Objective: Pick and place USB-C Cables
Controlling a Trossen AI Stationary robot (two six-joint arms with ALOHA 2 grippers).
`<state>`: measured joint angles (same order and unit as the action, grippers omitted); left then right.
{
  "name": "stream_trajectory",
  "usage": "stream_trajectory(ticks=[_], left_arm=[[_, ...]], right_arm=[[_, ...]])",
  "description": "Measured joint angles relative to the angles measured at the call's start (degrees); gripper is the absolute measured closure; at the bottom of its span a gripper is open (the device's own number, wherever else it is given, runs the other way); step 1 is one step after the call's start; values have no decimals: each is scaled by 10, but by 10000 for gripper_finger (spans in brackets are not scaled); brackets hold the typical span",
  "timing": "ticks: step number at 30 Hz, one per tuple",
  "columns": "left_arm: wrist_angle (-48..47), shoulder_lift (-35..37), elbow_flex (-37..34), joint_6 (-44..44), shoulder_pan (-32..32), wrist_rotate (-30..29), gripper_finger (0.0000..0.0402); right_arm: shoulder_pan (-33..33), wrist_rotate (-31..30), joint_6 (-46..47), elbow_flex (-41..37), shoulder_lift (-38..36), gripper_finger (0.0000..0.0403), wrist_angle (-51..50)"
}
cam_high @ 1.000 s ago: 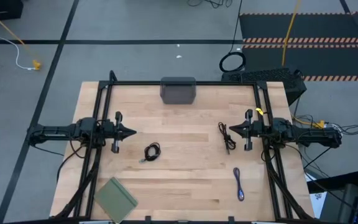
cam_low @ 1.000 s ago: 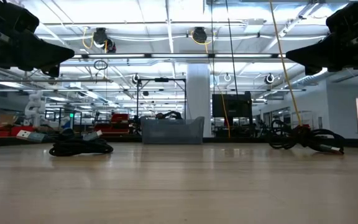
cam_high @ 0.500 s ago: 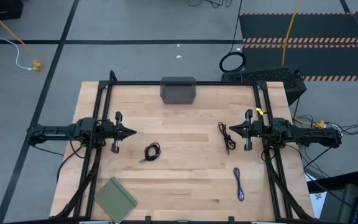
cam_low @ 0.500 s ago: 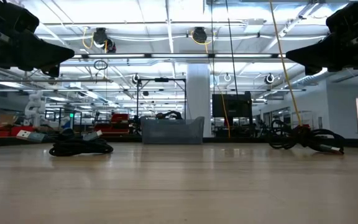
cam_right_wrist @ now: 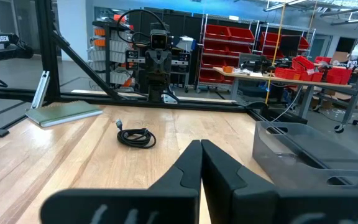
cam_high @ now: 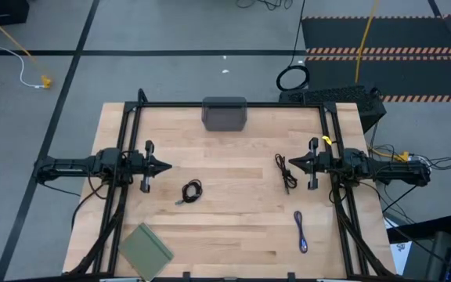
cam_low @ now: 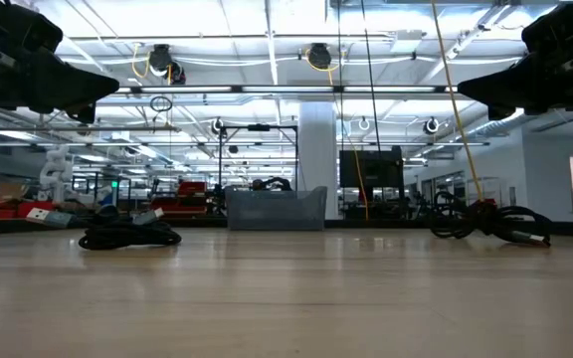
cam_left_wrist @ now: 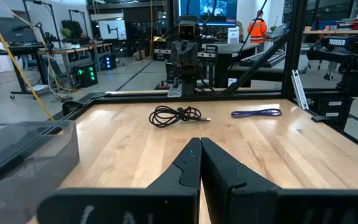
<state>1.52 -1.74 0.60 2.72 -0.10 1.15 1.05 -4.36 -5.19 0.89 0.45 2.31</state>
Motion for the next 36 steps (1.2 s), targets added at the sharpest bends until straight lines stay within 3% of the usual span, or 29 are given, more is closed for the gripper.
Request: stream_trajectory(ticks=[16,22,28,36], left_arm=[[0,0,0,0,0,0,396],[0,0,0,0,0,0,396],[0,0,0,0,0,0,396],[0,0,0,0,0,2,396]], right_arm=[[1,-5,-2,0,0,403,15],[1,-5,28,3,0,403,70],[1,-62,13,37,13,403,55],[1,-64,1,144,83,403,9]])
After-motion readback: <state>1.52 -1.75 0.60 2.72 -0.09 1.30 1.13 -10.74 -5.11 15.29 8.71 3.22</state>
